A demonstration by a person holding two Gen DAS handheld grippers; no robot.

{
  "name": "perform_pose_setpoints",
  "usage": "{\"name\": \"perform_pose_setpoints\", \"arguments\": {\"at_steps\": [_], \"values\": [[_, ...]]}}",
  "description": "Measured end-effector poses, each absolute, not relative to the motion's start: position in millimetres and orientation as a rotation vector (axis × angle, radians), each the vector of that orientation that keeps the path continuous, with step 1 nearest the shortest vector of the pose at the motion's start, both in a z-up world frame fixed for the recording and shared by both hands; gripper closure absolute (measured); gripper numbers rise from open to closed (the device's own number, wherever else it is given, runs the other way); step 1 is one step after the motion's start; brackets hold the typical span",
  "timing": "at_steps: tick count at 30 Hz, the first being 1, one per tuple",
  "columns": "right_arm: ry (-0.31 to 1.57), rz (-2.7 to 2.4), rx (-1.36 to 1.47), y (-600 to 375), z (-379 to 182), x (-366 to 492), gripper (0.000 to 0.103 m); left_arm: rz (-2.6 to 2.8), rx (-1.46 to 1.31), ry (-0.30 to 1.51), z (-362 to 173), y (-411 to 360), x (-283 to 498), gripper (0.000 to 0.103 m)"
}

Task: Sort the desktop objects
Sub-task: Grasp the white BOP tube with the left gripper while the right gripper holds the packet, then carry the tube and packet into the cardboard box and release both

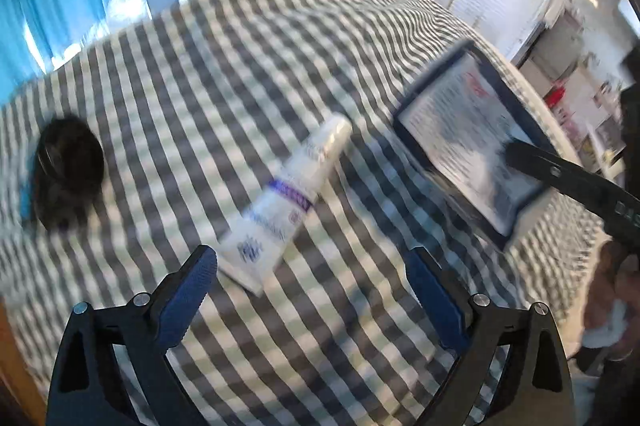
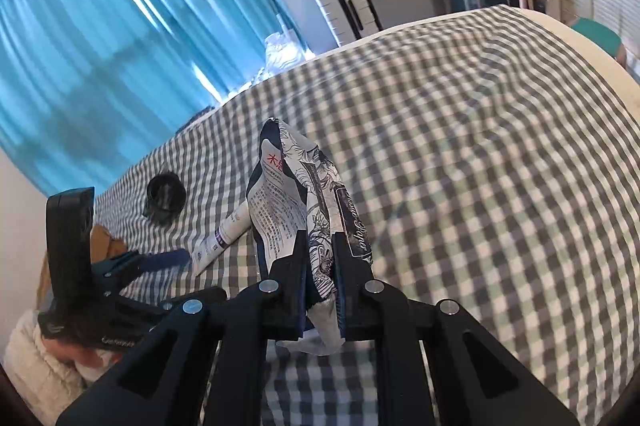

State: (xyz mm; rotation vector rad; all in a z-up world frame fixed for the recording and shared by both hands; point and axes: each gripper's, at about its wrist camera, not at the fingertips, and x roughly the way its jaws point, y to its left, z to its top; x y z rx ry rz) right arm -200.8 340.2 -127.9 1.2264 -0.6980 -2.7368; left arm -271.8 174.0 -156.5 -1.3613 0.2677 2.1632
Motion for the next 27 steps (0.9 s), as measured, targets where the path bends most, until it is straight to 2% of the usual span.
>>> {"name": "perform_pose_setpoints", "arguments": {"at_steps": [6, 8, 9, 11, 12, 13, 15, 19, 27], "values": [[-0.716, -2.765, 1.249, 351, -133, -190, 0.092, 2.225, -1.366, 0.324, -159, 198, -303, 0.004], [-0.732, -2.758, 1.258, 352, -136, -191, 0.092, 2.162, -1.415, 0.332, -172, 208, -311, 0.011], [-0.732, -2.755, 1.260, 352, -138, -192, 0.092, 2.137, -1.452, 0.372, -181, 215, -312, 0.023], [-0.725, -2.752, 1.278, 351, -141, -196, 0.092, 2.165, -1.439, 0.436, -187, 223, -305, 0.026], [-0.724, -2.749, 1.285, 349, -143, -200, 0.092, 2.169, -1.434, 0.422, -185, 226, -301, 0.039], [-0.727, -2.746, 1.289, 348, -145, -202, 0.092, 2.180, -1.426, 0.402, -180, 226, -299, 0.060], [-0.734, -2.742, 1.282, 348, -146, -203, 0.092, 2.189, -1.441, 0.314, -172, 224, -296, 0.076], [-0.683, -2.751, 1.274, 339, -142, -204, 0.092, 2.204, -1.473, 0.271, -170, 218, -287, 0.076], [-0.509, -2.773, 1.284, 313, -122, -189, 0.092, 2.218, -1.522, 0.166, -156, 173, -212, 0.076]]}}
